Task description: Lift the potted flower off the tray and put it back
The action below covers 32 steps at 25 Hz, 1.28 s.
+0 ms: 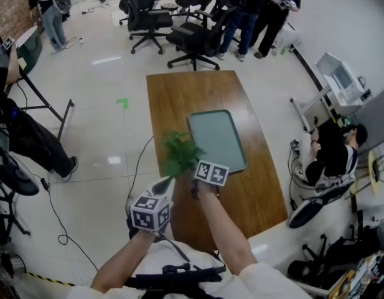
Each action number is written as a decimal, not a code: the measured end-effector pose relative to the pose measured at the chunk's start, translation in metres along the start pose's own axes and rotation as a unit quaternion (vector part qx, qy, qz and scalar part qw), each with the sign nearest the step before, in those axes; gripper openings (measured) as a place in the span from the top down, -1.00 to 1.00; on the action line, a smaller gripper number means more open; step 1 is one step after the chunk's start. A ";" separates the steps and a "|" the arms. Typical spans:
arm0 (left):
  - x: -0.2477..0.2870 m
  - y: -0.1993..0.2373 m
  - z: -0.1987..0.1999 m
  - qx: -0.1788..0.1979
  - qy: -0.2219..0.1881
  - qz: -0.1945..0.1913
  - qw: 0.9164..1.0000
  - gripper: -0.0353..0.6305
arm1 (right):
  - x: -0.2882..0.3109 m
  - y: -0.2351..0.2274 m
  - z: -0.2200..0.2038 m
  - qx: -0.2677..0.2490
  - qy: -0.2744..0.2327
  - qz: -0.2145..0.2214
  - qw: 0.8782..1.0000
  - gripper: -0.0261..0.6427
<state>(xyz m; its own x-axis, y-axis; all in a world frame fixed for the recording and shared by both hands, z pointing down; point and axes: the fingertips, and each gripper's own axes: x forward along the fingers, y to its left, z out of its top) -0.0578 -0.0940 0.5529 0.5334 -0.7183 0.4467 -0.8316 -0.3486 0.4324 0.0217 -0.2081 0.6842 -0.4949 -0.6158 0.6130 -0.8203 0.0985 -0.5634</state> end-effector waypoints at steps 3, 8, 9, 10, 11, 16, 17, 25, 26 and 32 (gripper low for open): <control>0.001 0.000 -0.002 -0.002 -0.001 -0.001 1.000 0.91 | 0.002 -0.002 -0.003 0.001 0.001 -0.006 1.000 0.69; 0.001 -0.001 0.000 -0.004 -0.001 -0.001 1.000 0.91 | 0.001 -0.004 0.003 -0.008 -0.007 -0.018 1.000 0.73; 0.000 -0.001 0.001 -0.004 -0.001 -0.001 1.000 0.91 | -0.001 -0.004 0.004 -0.008 -0.008 -0.020 1.000 0.74; -0.001 -0.001 0.002 -0.004 -0.002 0.000 1.000 0.91 | -0.002 -0.003 0.005 -0.008 -0.010 -0.021 1.000 0.75; -0.002 0.000 0.003 -0.004 -0.003 0.001 1.000 0.91 | -0.004 -0.002 0.006 -0.009 -0.013 -0.022 1.000 0.76; -0.004 0.002 0.001 -0.004 -0.007 -0.001 1.000 0.91 | -0.011 0.001 0.015 -0.008 -0.037 -0.020 0.999 0.78; -0.005 0.001 0.001 -0.004 -0.008 -0.002 1.000 0.91 | -0.013 0.001 0.017 -0.006 -0.042 -0.020 0.999 0.78; -0.007 -0.007 -0.001 -0.004 -0.010 -0.011 1.000 0.91 | -0.044 -0.032 0.063 0.033 -0.113 -0.051 0.992 0.78; -0.006 -0.008 -0.002 -0.005 -0.009 -0.011 1.000 0.91 | -0.049 -0.040 0.069 0.036 -0.120 -0.058 0.990 0.78; 0.000 -0.009 -0.008 -0.007 -0.002 -0.013 1.000 0.91 | -0.074 -0.091 0.095 0.041 -0.144 -0.098 0.984 0.78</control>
<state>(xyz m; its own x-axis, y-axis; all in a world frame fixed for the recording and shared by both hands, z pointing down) -0.0490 -0.0856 0.5550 0.5546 -0.7114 0.4317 -0.8148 -0.3588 0.4554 0.1605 -0.2455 0.6374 -0.2179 -0.8134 0.5393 -0.8604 -0.1007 -0.4996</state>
